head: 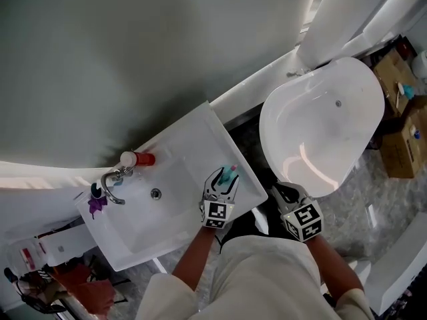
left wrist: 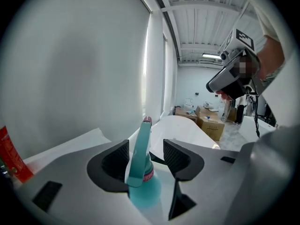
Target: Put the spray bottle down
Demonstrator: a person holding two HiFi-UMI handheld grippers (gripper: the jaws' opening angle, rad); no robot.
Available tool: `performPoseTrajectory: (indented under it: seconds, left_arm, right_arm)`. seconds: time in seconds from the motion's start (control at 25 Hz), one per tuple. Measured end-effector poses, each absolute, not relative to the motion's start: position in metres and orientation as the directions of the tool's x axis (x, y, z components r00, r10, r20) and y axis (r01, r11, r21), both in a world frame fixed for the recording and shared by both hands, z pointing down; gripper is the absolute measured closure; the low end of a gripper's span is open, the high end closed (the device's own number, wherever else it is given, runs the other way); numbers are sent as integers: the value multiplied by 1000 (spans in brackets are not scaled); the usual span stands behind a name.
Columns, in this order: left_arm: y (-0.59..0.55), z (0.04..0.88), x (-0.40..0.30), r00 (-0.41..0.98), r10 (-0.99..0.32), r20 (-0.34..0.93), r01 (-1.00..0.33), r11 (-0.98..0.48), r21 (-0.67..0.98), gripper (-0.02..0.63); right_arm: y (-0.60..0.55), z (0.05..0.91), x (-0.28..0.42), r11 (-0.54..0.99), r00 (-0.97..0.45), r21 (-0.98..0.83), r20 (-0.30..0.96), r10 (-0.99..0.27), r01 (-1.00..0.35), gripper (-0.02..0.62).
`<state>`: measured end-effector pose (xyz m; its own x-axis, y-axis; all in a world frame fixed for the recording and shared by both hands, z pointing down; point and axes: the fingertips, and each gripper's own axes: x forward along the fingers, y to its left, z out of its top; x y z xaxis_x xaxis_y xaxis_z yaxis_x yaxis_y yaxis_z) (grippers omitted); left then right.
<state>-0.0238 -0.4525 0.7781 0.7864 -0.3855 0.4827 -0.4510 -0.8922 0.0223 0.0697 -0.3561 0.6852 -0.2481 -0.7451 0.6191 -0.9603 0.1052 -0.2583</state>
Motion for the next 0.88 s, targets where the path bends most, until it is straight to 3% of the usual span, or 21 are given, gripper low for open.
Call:
performPoseTrajectory:
  seconds: [0.24,0.88]
  left_arm:
    - [-443,769,-34,779,-380,499,-452,-892,26,362]
    - [-429,699,-98,764,-506,399,-573,-817,62,364]
  right_arm:
    - [-347,677,69,102,-238,-250,604,-761,-963,584]
    - [-342,655,42,197,-282,-210,554,-783,-958,584]
